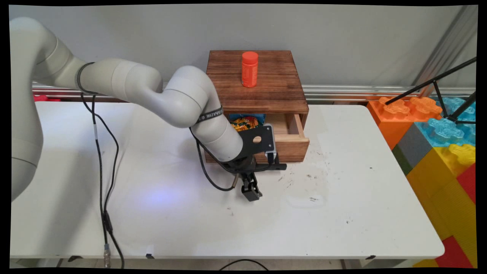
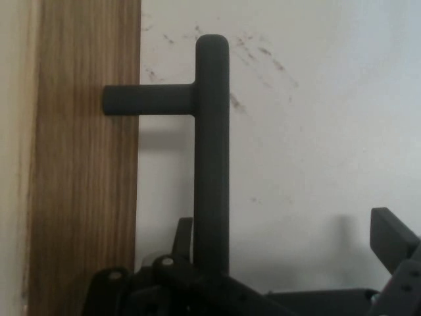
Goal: Open the drawer
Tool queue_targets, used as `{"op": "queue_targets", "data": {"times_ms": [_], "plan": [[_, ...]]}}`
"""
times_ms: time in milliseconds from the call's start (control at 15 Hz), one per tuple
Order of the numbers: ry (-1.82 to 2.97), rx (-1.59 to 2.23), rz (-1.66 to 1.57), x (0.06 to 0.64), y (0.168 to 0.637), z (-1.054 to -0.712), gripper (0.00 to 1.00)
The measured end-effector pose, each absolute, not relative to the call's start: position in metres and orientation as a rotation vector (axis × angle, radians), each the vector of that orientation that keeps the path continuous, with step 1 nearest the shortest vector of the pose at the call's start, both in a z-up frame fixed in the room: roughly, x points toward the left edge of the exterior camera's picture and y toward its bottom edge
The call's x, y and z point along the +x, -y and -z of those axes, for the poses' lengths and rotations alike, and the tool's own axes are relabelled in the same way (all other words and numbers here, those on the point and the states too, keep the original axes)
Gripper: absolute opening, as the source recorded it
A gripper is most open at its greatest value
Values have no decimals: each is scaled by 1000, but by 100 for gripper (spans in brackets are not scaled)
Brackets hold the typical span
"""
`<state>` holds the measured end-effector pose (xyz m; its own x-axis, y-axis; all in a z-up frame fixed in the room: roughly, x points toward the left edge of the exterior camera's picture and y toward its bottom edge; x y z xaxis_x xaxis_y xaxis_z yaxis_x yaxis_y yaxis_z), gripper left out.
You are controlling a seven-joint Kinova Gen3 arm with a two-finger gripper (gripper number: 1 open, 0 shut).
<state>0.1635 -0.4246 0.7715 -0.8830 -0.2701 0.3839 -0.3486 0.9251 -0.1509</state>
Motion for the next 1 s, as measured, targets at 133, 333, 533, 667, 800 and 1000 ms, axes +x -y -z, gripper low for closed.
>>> {"op": "queue_targets", "data": {"times_ms": [133, 333, 533, 667, 800, 1000], "plan": [[2724, 454, -306, 161, 419, -770, 100], [2725, 454, -309, 159, 414, -767, 100], [2724, 451, -313, 157, 409, -764, 100], [2723, 447, -316, 154, 405, -762, 100], [2723, 444, -318, 152, 401, -760, 100], [2721, 437, -322, 147, 391, -758, 100]]}}
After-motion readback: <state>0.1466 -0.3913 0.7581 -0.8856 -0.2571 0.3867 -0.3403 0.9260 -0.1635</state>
